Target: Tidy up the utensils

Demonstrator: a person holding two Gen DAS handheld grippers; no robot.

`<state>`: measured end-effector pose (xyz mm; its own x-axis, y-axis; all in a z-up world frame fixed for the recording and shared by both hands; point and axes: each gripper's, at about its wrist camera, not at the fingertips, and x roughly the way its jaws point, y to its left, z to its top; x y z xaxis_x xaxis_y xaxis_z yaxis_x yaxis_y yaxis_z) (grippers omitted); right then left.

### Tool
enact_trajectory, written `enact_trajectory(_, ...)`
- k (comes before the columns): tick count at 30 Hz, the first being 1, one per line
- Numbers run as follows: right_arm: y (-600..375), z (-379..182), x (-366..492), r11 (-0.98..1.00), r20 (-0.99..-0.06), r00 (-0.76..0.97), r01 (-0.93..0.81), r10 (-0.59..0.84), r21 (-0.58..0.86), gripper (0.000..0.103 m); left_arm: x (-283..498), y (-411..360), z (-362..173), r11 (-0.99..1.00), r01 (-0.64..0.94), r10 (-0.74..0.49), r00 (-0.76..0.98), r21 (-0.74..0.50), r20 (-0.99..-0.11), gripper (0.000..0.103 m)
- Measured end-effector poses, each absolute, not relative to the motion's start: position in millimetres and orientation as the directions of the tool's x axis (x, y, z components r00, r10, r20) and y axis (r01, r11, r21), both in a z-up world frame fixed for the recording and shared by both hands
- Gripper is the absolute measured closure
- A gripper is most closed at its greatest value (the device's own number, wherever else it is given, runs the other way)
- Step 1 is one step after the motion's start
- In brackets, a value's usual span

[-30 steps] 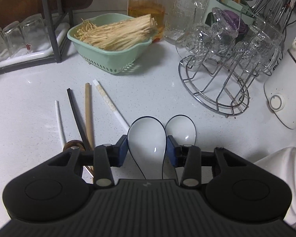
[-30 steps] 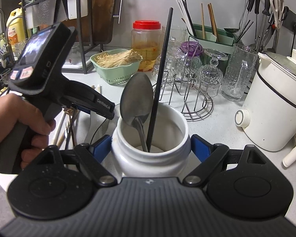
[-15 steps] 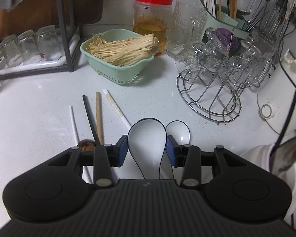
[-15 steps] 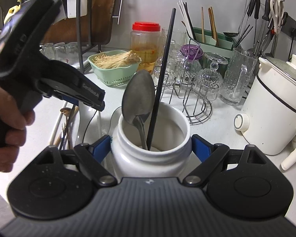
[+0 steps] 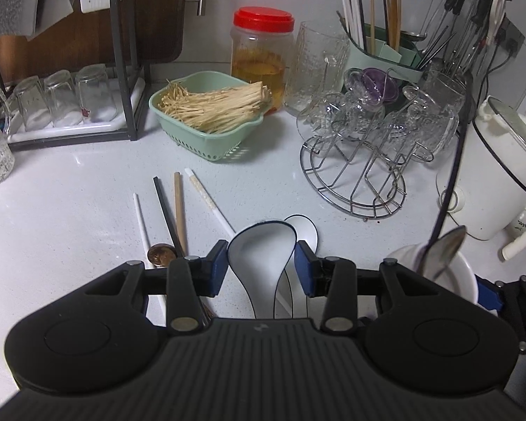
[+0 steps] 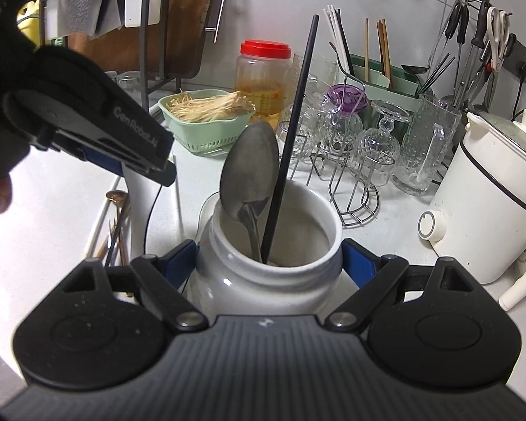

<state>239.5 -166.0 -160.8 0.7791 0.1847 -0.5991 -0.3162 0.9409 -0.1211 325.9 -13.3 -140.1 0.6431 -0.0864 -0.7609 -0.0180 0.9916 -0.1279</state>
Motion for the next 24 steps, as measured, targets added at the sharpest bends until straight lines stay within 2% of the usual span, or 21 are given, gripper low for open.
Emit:
enact_trajectory(9, -161.7, -164.2, 236.7, 0.944, -0.577, 0.799, -0.300, 0.168, -0.140, 0.012, 316.6, -21.0, -129.1, 0.994, 0.011, -0.091, 0.654, -0.111, -0.751, 0.058)
enact_trajectory(10, -161.5, -164.2, 236.6, 0.943, -0.576, 0.800, -0.299, 0.167, -0.143, 0.012, 315.5, -21.9, -127.5, 0.994, 0.014, -0.091, 0.656, -0.108, -0.749, 0.060)
enact_trajectory(12, -161.5, -164.0, 236.6, 0.943, -0.576, 0.800, -0.299, 0.166, -0.144, 0.012, 313.9, -23.2, -125.8, 0.995, 0.020, -0.090, 0.656, -0.102, -0.749, 0.081)
enact_trajectory(15, -161.3, -164.6, 235.6, 0.942, -0.573, 0.803, -0.299, 0.164, -0.150, 0.012, 314.0, -23.4, -128.8, 0.995, 0.036, -0.098, 0.645, -0.098, -0.758, 0.082)
enact_trajectory(17, -160.5, -164.3, 236.0, 0.944, -0.576, 0.802, -0.294, 0.159, -0.150, 0.012, 315.8, -21.6, -134.9, 0.995, 0.045, -0.101, 0.634, -0.094, -0.766, 0.088)
enact_trajectory(18, -160.0, -164.0, 236.3, 0.945, -0.578, 0.801, -0.290, 0.155, -0.150, 0.012, 317.3, -19.8, -137.4, 0.994, 0.047, -0.110, 0.628, -0.104, -0.770, 0.095)
enact_trajectory(19, -159.5, -163.6, 236.7, 0.946, -0.579, 0.802, -0.287, 0.151, -0.150, 0.012, 318.9, -17.5, -139.8, 0.992, 0.048, -0.118, 0.624, -0.113, -0.772, 0.096)
enact_trajectory(24, -156.8, -164.2, 236.0, 0.952, -0.576, 0.807, -0.265, 0.131, -0.155, 0.012, 326.7, -3.1, -152.3, 0.989, 0.061, -0.144, 0.593, -0.133, -0.792, 0.096)
